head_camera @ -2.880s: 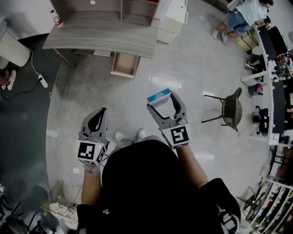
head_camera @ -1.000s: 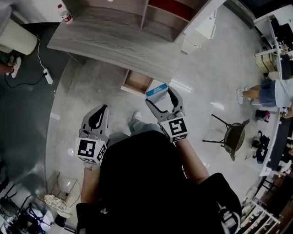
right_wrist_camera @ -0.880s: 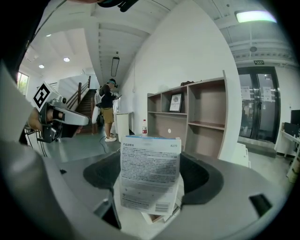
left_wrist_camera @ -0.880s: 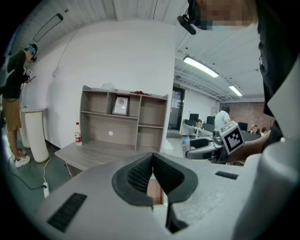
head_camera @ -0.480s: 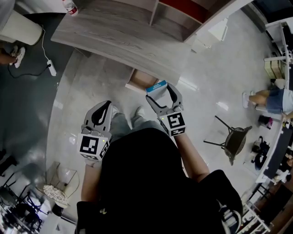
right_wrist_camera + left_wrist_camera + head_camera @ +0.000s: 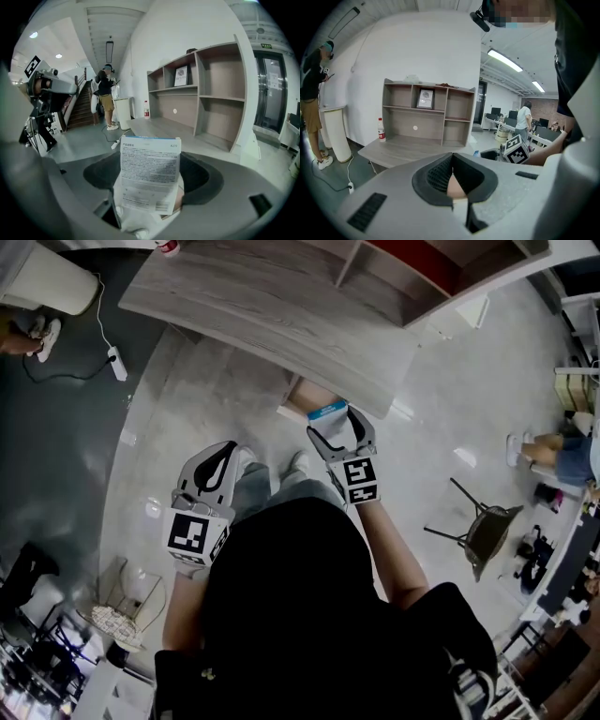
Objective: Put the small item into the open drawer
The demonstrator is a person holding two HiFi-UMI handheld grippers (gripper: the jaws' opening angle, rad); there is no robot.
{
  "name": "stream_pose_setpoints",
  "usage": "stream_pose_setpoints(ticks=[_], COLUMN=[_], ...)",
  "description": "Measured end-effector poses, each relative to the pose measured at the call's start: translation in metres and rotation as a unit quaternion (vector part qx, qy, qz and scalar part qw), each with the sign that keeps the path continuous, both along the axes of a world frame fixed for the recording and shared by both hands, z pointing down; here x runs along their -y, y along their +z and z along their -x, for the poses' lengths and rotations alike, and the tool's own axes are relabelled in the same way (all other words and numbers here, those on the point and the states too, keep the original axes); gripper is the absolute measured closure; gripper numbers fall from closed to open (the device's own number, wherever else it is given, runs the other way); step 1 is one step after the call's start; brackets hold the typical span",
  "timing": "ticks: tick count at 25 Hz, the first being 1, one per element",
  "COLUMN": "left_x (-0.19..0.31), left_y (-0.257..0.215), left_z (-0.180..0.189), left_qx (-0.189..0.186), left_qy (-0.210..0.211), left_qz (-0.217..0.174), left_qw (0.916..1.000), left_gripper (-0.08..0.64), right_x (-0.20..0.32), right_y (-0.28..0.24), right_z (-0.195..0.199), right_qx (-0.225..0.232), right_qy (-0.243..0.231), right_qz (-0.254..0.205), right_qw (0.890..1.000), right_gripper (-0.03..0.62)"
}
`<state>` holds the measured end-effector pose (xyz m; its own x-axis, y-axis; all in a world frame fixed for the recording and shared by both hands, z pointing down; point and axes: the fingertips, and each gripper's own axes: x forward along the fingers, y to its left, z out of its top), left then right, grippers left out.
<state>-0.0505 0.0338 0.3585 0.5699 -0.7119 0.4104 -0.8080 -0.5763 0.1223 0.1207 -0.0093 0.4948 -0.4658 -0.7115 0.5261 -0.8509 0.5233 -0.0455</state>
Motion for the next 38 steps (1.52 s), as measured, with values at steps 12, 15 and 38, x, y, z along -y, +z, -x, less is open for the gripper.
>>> stream_pose_setpoints(ticks=[12,15,38], left_x=[0.01,0.012,0.003], left_y=[0.021,0.025,0.06], left_z=[0.061,0.077,0.133], left_qx=[0.017,0.024,0.05], left_qy=[-0.012,-0.011,-0.002], left_qz=[0.023,0.027,0.077], left_qw=[0.9995,0.9993,0.9958], left_gripper=[0.557,0.557,0.557], right_x=[0.025,0.03,0.059], right_y=[0.089,0.106,0.216], right_z=[0.033,0.036,0.024], right_qx=[-0.027,-0.031,-0.073], right_qy=[0.029,0.049,0.149], right_qz=[0.055,0.068,0.139], right_qw=[0.998,0.996,0.976], right_gripper=[0.186,0.186,0.186])
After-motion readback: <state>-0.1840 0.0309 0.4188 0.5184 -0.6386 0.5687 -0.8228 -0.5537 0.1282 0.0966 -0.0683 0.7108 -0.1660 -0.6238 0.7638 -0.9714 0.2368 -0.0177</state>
